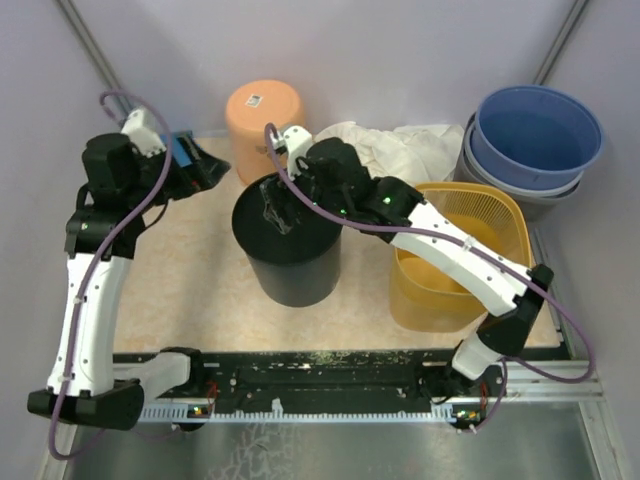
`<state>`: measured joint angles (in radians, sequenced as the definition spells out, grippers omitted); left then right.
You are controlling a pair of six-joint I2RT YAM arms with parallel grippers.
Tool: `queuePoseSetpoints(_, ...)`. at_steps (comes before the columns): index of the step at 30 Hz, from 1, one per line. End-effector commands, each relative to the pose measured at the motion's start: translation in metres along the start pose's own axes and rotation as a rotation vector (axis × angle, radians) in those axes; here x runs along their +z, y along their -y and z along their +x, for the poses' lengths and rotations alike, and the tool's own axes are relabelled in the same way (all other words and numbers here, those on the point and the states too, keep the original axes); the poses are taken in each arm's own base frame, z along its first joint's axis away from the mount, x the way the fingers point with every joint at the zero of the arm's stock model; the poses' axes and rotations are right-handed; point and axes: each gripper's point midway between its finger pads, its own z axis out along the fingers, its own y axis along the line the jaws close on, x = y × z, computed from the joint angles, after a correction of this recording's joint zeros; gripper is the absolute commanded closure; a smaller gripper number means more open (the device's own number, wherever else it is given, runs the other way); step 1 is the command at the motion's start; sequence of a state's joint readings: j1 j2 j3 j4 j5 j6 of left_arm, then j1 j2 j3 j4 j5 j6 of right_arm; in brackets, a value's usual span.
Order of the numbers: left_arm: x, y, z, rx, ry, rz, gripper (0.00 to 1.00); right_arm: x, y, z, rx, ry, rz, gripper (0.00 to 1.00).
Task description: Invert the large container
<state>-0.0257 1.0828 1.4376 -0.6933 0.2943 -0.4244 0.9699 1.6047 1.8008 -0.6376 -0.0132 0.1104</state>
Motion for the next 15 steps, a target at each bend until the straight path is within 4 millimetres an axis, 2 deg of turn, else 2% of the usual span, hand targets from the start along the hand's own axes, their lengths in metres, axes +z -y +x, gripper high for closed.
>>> queuePoseSetpoints(1,0.004,0.074,-0.001,0.199,-0.005,0.098,0.01,-0.077,0.046,-0.060,0.043,0.238,0.174,0.18)
queuePoseSetpoints(3,0.013,0.109,0.016,0.267,-0.053,0.138,0.01,-0.097,0.087,-0.055,0.124,0.252,0.270,0.18)
queuePoseSetpoints(4,0.016,0.119,0.028,0.304,-0.085,0.133,0.01,-0.111,0.113,-0.049,0.170,0.253,0.331,0.18)
queuePoseSetpoints(6,0.019,0.142,0.045,0.384,-0.104,0.131,0.00,-0.138,0.141,-0.043,0.222,0.271,0.420,0.18)
queuePoseSetpoints(9,0.024,0.174,0.075,0.498,-0.144,0.117,0.01,-0.179,0.168,-0.031,0.236,0.289,0.581,0.16)
queuePoseSetpoints(11,0.029,0.188,0.100,0.589,-0.168,0.076,0.01,-0.205,0.180,-0.022,0.238,0.288,0.684,0.16)
queuePoseSetpoints(15,0.042,0.195,0.143,0.721,-0.237,0.000,0.05,-0.251,0.192,-0.003,0.242,0.279,0.858,0.15)
